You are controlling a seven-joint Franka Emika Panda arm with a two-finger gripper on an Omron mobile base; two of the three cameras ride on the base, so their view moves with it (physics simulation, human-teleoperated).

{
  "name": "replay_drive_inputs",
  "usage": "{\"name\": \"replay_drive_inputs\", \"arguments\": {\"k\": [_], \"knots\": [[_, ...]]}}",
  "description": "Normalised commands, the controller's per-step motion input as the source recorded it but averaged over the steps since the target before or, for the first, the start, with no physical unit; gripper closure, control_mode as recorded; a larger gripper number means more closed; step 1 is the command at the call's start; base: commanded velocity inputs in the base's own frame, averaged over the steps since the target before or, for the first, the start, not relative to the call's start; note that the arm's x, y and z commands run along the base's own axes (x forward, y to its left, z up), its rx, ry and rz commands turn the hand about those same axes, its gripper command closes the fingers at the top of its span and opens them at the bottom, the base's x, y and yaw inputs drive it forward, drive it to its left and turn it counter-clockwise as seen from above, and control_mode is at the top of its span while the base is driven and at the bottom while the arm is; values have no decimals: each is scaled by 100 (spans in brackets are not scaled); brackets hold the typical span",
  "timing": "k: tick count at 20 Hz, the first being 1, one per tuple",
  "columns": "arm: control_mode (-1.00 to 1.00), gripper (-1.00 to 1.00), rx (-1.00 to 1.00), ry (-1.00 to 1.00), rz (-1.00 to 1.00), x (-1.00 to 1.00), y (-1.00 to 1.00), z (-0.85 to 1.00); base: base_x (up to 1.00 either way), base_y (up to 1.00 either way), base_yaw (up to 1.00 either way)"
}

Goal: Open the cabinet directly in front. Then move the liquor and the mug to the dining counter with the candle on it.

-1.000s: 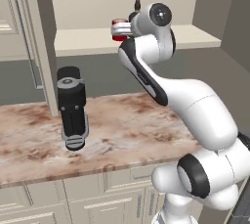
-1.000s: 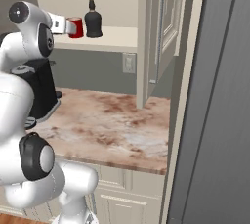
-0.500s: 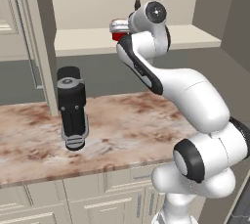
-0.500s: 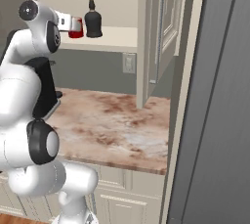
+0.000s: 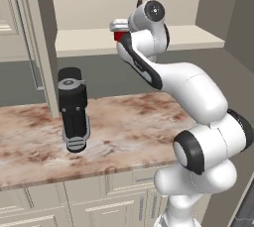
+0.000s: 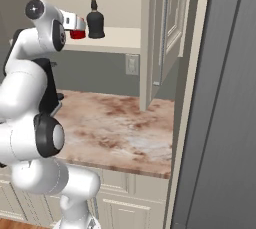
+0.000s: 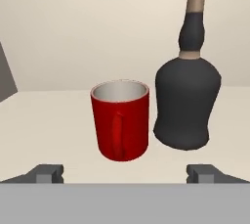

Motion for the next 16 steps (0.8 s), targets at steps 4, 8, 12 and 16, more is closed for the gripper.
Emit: {"name": "replay_drive_inputs", "arguments": {"k": [4,8,12,16], "knots": [[-100,-100,0,0,0,19,7,-8,0,0,0],[-100,-100,0,0,0,17,2,-6,0,0,0],[-100,-100,0,0,0,14,0,-9,0,0,0],[-100,-100,0,0,0,13,2,-5,0,0,0]]}}
